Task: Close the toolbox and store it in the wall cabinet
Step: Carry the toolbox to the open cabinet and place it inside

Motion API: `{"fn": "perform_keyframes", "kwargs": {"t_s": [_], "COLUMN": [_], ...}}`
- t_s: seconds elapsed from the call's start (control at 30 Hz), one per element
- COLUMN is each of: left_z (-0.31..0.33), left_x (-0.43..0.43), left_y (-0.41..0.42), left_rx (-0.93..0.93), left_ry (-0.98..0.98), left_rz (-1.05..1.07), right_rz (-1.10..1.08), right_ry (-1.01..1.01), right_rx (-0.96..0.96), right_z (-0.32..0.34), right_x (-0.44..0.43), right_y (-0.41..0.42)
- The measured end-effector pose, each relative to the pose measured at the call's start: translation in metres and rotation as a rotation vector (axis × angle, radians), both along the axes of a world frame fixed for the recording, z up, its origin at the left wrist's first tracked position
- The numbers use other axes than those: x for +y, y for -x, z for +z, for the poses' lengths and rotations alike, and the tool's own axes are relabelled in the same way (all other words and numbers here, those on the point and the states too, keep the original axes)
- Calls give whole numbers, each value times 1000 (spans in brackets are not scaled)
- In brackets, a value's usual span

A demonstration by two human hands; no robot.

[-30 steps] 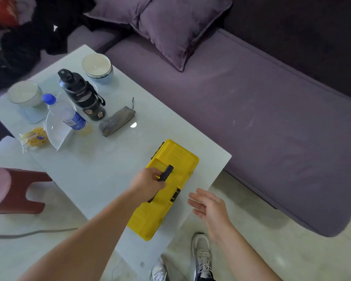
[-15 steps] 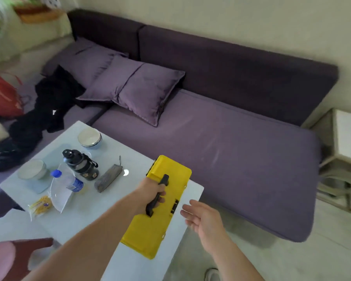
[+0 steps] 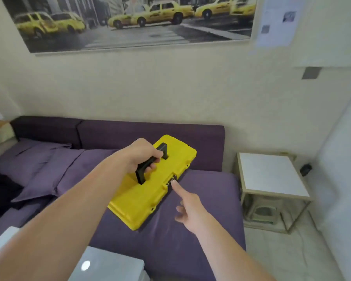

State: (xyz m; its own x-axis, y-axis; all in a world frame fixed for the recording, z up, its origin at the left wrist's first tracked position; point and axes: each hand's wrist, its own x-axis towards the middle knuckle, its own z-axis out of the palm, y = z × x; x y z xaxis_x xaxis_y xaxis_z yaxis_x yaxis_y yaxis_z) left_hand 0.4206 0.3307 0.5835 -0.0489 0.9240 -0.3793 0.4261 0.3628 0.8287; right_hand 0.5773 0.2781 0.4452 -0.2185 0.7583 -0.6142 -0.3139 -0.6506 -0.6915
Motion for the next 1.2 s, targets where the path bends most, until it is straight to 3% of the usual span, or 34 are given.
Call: {"fn": "perform_keyframes", "kwargs": {"t_s": [0.27, 0.5, 0.77, 1.2], "left_z": [96, 155, 213, 223], "left_x": [106, 182, 236, 277], "left_y": [-201, -355, -516, -714], "left_rx": [-2, 132, 133, 158], "left_ry": [-167, -378, -539, -573], "left_rz": [-328, -622, -744, -754], "right_rz": [-201, -474, -704, -734], "right_ry": [-242, -343, -414, -450], "right_rx": [369, 294, 203, 220], "right_z": [77, 141, 195, 200], "right_x": [89, 141, 188, 239], "right_y": [-175, -304, -444, -639]}}
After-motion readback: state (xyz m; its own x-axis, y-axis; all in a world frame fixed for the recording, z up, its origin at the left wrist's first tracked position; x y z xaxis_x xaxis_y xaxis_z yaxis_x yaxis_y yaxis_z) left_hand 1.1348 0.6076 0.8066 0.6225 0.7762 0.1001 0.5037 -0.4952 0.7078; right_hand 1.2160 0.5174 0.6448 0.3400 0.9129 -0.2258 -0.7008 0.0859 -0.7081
